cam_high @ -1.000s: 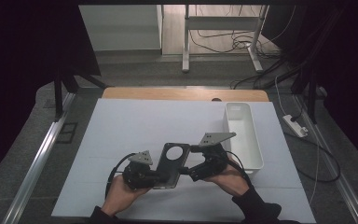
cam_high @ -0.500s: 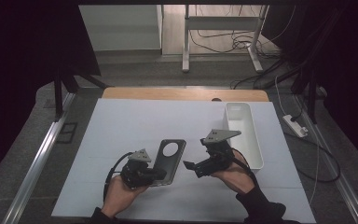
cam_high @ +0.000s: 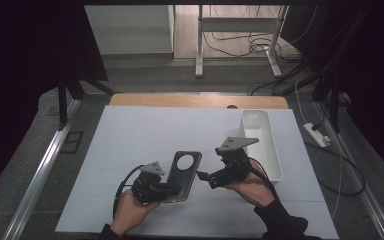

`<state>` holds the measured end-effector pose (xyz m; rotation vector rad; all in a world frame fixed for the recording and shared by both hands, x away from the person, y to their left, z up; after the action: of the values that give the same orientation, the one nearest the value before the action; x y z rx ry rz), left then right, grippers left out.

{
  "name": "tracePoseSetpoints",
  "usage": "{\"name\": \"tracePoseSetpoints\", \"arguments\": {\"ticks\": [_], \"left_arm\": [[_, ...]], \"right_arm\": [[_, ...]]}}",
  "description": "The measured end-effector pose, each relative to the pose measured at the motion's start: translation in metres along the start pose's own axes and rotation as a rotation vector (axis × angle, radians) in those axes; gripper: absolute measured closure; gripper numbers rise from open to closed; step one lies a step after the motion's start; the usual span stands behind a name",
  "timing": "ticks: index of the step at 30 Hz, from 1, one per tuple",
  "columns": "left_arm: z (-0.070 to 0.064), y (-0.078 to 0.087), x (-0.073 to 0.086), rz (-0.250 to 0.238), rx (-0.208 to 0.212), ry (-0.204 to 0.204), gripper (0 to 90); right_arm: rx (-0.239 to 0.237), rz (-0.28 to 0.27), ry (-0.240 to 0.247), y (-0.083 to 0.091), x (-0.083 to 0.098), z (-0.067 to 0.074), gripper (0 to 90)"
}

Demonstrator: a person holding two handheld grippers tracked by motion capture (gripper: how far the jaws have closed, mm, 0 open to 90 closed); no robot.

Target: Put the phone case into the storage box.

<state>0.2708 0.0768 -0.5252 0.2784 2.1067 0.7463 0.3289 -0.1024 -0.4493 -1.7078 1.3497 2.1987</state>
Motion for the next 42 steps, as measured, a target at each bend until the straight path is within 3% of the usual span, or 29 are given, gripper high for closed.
{"name": "tracePoseSetpoints", "arguments": {"ticks": [4, 9, 10, 12, 16, 23, 26, 32, 42], "left_arm": [[-0.003, -0.002, 0.001, 0.008, 0.009, -0.002, 84.9], [-0.005, -0.004, 0.001, 0.004, 0.016, 0.005, 84.9], [-0.006, -0.004, 0.001, 0.006, 0.019, 0.003, 84.9], [-0.006, -0.004, 0.001, 0.008, 0.022, 0.002, 84.9], [-0.008, -0.005, 0.002, 0.017, 0.031, -0.003, 84.9], [-0.009, -0.007, 0.001, 0.010, 0.048, 0.001, 84.9], [-0.010, -0.007, 0.001, 0.009, 0.060, -0.003, 84.9], [-0.011, -0.007, 0.001, 0.009, 0.077, -0.012, 84.9], [-0.012, -0.007, 0.000, -0.014, 0.112, -0.008, 84.8]], "right_arm": [[-0.003, 0.000, -0.018, 0.002, -0.002, 0.000, 0.1], [0.030, -0.011, -0.004, 0.005, -0.005, -0.001, 7.5], [0.047, -0.019, 0.013, 0.007, -0.005, -0.002, 13.0], [0.047, -0.021, 0.018, 0.007, -0.006, -0.002, 15.6], [0.048, -0.027, 0.048, 0.009, -0.006, 0.001, 33.8], [0.018, -0.055, 0.069, 0.013, -0.008, 0.005, 60.7], [0.003, -0.056, 0.068, 0.014, -0.008, 0.005, 67.6], [-0.008, -0.059, 0.061, 0.014, -0.008, 0.006, 76.1], [-0.017, -0.074, 0.038, 0.016, -0.009, 0.005, 78.0]]}}
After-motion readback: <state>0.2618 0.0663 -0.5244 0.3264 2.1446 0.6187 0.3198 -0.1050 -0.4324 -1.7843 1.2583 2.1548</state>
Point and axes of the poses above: each handheld gripper's, and its own axes: y roughly backward along the jaws, x roughly out of its underside, z roughly to its left, the point moved 6 cm from there along -y, roughly forward along the jaws, and after that the axes turned 9 degrees about x, right-handed, at the moved point
